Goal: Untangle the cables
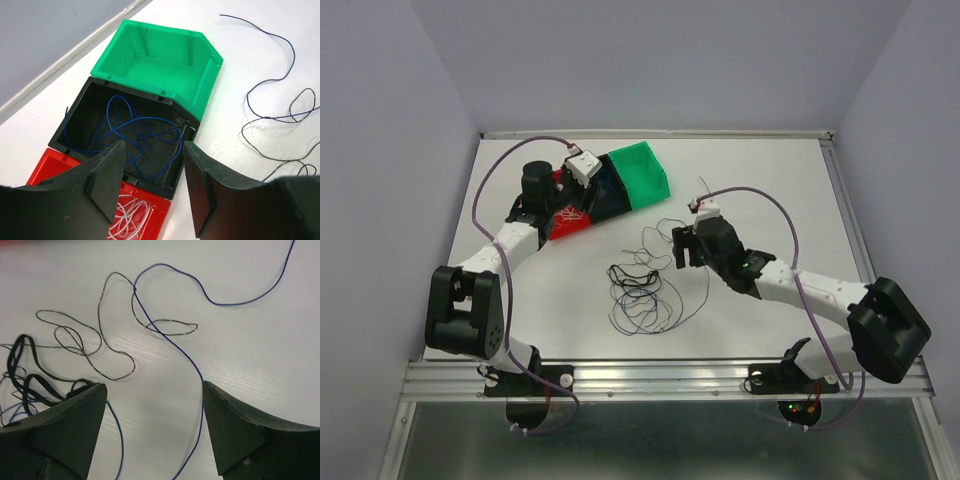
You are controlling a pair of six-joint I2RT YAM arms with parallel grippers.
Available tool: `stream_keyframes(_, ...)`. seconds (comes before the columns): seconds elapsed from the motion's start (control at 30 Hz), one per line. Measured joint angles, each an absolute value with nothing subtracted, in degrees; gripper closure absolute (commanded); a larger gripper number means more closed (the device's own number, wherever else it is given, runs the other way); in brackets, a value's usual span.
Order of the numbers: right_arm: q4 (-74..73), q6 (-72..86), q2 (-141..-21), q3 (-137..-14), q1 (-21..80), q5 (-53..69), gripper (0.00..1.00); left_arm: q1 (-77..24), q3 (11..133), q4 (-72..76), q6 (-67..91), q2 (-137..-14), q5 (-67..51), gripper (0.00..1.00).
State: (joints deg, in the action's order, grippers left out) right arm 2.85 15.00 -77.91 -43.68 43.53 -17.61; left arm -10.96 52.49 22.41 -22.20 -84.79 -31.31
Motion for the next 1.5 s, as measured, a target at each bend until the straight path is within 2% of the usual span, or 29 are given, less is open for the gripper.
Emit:
stream_keyframes(0.3,-2.9,18.9,-80.3,-39.9,43.5,-19.6,0.21,-12.7,52.1,21.9,-24.4,-84.2,-32.4,0.39)
stream_keyframes(0.53,-9.6,25.1,-81.9,-39.9,43.5,-21.5,0.30,-12.8,52.1,21.4,-25.0,-84.1,-32.4,0.39)
stream_keyframes(0.63,-11.1,26.9,-82.0,-39.9,43.5,-22.2,0.37,-12.8,52.1,21.3,-25.1,-84.1,-32.4,0.39)
stream_keyframes(0.67,-11.4,27.3,-82.2,-39.9,43.5,-22.3,0.42,-12.8,52.1,21.3,-25.1,-84.1,-32.4,0.39)
stream_keyframes(0.77,-12.2,28.3,-83.3,-39.9,43.5,-22.5,0.43,-12.8,52.1,21.1,-25.1,-84.1,-32.4,0.39)
stream_keyframes(0.9,-12.4,28.9,-85.0,-40.2,43.4,-22.6,0.58,-12.8,52.1,21.1,-25.2,-84.0,-32.4,0.39)
stream_keyframes(0.97,-12.4,29.3,-85.6,-40.7,43.2,-22.5,0.75,-12.8,52.1,21.0,-25.3,-84.0,-32.4,0.39)
stream_keyframes(1.03,-12.3,29.5,-86.2,-41.2,43.1,-22.2,0.99,-12.8,52.1,20.9,-25.3,-83.9,-32.4,0.39)
stream_keyframes(1.3,-13.5,28.2,-85.6,-42.0,42.7,-22.5,0.99,-12.9,52.1,20.6,-25.3,-83.9,-32.6,0.39)
stream_keyframes(1.5,-16.8,23.7,-74.6,-47.7,42.4,-22.3,0.99,-13.3,52.0,20.3,-26.1,-83.9,-34.1,0.39)
